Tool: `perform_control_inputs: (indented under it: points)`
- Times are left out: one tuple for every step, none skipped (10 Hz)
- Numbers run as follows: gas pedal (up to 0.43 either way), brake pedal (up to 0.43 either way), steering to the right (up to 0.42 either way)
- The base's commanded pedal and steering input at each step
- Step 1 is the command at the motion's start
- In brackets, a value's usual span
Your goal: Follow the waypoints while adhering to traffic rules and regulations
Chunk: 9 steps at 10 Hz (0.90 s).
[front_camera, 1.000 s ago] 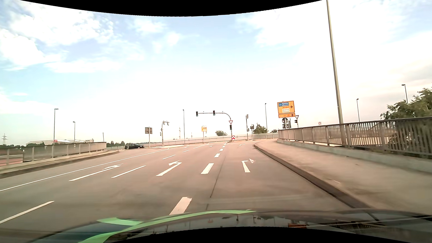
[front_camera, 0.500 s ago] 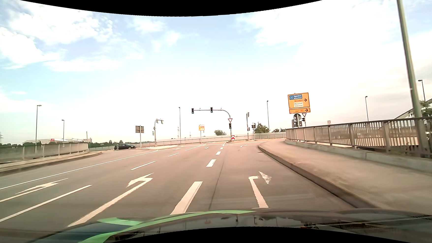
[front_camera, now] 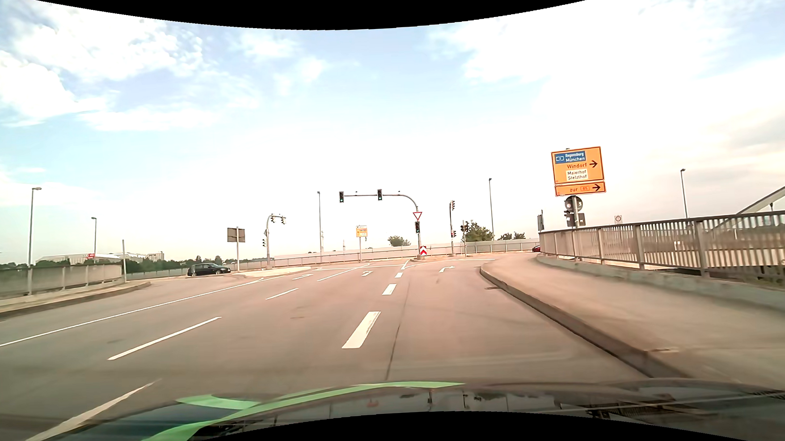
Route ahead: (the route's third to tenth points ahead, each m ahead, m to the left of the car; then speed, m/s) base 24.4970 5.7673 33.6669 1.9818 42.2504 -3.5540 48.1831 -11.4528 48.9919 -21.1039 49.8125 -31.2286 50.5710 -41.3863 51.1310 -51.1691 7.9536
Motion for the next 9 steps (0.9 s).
perform_control_inputs:
  points:
    - [0.079,0.000,0.002]
    - [0.087,0.000,0.003]
    - [0.087,0.000,0.003]
    - [0.087,0.000,0.003]
    - [0.087,0.000,0.004]
    - [0.087,0.000,0.005]
    - [0.087,0.000,0.005]
    - [0.098,0.000,0.006]
    - [0.098,0.000,0.008]
